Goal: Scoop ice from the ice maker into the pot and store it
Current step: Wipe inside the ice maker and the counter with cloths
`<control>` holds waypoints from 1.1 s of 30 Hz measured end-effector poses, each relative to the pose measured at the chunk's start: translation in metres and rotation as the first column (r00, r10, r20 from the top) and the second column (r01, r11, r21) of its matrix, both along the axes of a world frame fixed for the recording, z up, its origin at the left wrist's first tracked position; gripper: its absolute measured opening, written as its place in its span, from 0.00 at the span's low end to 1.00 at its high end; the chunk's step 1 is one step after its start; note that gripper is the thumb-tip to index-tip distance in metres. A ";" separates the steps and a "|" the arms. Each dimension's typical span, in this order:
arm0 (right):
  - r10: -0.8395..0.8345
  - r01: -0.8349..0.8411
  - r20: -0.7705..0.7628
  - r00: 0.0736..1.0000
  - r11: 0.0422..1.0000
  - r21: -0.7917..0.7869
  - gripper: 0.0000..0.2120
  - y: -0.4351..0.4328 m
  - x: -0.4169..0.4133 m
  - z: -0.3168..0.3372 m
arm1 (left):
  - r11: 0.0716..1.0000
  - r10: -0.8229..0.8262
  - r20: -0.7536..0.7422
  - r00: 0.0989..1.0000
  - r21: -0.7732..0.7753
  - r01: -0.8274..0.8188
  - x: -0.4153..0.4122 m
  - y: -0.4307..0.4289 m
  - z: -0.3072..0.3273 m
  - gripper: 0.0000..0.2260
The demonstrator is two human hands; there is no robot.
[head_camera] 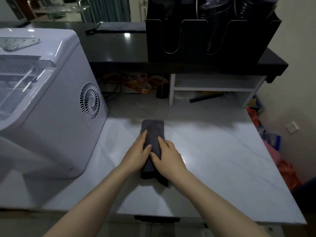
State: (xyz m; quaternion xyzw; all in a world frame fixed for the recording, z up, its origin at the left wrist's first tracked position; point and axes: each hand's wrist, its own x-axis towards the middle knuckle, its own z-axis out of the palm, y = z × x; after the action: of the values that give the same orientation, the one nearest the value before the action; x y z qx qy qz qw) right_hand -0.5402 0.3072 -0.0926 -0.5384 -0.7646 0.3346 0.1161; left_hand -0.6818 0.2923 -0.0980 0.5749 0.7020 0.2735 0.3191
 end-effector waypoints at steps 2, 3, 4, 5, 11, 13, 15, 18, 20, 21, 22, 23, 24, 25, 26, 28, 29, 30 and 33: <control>0.035 -0.035 0.011 0.999 0.999 0.025 0.32 0.002 0.001 0.001 | 1.000 -0.014 0.075 0.997 -0.021 0.016 -0.006 -0.006 -0.003 0.27; 0.054 -0.057 0.043 0.998 0.996 0.067 0.32 0.004 0.002 0.001 | 0.999 -0.026 0.088 0.996 -0.030 0.029 -0.009 -0.007 -0.004 0.26; 0.080 -0.090 0.081 0.993 0.989 0.116 0.32 0.007 0.003 0.001 | 0.999 -0.035 0.088 0.995 -0.034 0.038 -0.011 -0.008 -0.005 0.26; 0.113 -0.130 0.110 0.987 0.979 0.155 0.32 0.011 0.004 0.001 | 0.998 -0.043 0.080 0.996 -0.035 0.046 -0.011 -0.007 -0.005 0.26; 0.281 -0.322 0.219 0.934 0.929 0.181 0.30 0.026 -0.002 -0.008 | 0.998 -0.051 0.051 0.997 -0.041 0.053 -0.008 0.005 -0.003 0.24; 0.277 -0.316 0.221 0.935 0.934 0.166 0.29 0.031 -0.002 -0.010 | 0.999 -0.034 0.055 0.998 -0.035 0.036 -0.008 0.006 -0.003 0.24; 0.269 -0.301 0.196 0.943 0.941 0.154 0.29 0.032 -0.002 -0.008 | 1.000 -0.012 0.073 0.997 -0.017 0.013 -0.008 0.003 -0.003 0.24; 0.212 -0.226 0.109 0.971 0.964 0.143 0.29 0.028 0.003 0.000 | 1.000 0.017 0.075 0.997 0.013 -0.018 -0.010 -0.010 -0.004 0.24; 0.159 -0.164 0.048 0.986 0.974 0.153 0.29 0.022 0.005 0.005 | 0.998 0.061 0.059 0.996 0.008 -0.062 -0.014 -0.021 -0.005 0.25; 0.133 -0.133 0.012 0.991 0.979 0.154 0.29 0.018 0.005 0.008 | 0.997 0.075 0.064 0.995 0.010 -0.076 -0.016 -0.027 -0.004 0.25; 0.108 -0.102 -0.029 0.994 0.983 0.150 0.28 0.015 0.004 0.012 | 0.997 0.079 0.078 0.994 0.020 -0.081 -0.018 -0.034 -0.002 0.25; 0.082 -0.072 -0.067 0.994 0.987 0.145 0.28 0.009 0.001 0.015 | 0.996 0.075 0.098 0.992 0.031 -0.079 -0.021 -0.041 0.000 0.25; 0.055 -0.040 -0.104 0.993 0.989 0.143 0.28 0.002 -0.002 0.018 | 0.996 0.068 0.116 0.991 0.049 -0.074 -0.024 -0.050 0.003 0.25; 0.028 -0.007 -0.143 0.989 0.990 0.141 0.27 -0.006 -0.005 0.021 | 0.995 0.062 0.126 0.990 0.064 -0.070 -0.028 -0.058 0.005 0.25; -0.001 0.027 -0.186 0.982 0.990 0.137 0.27 -0.015 -0.009 0.025 | 0.996 0.051 0.131 0.990 0.072 -0.061 -0.033 -0.068 0.007 0.25; -0.050 0.085 -0.274 0.961 0.989 0.118 0.26 -0.035 -0.018 0.032 | 0.996 0.031 0.142 0.989 0.078 -0.043 -0.043 -0.087 0.011 0.25; -0.069 0.107 -0.314 0.947 0.989 0.104 0.25 -0.048 -0.024 0.035 | 0.996 0.021 0.147 0.989 0.079 -0.033 -0.051 -0.098 0.013 0.25; -0.086 0.124 -0.354 0.931 0.989 0.085 0.25 -0.062 -0.031 0.039 | 0.996 0.010 0.152 0.988 0.083 -0.022 -0.059 -0.110 0.017 0.25; -0.132 0.148 -0.462 0.877 0.989 -0.002 0.23 -0.099 -0.050 0.043 | 0.994 0.002 0.198 0.980 0.103 -0.023 -0.080 -0.138 0.024 0.24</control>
State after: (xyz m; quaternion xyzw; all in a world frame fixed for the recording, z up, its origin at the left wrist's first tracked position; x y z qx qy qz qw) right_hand -0.5903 0.2079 -0.0493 -0.4954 -0.6798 0.4308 0.3269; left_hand -0.7620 0.1540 -0.0742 0.5564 0.6551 0.3680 0.3548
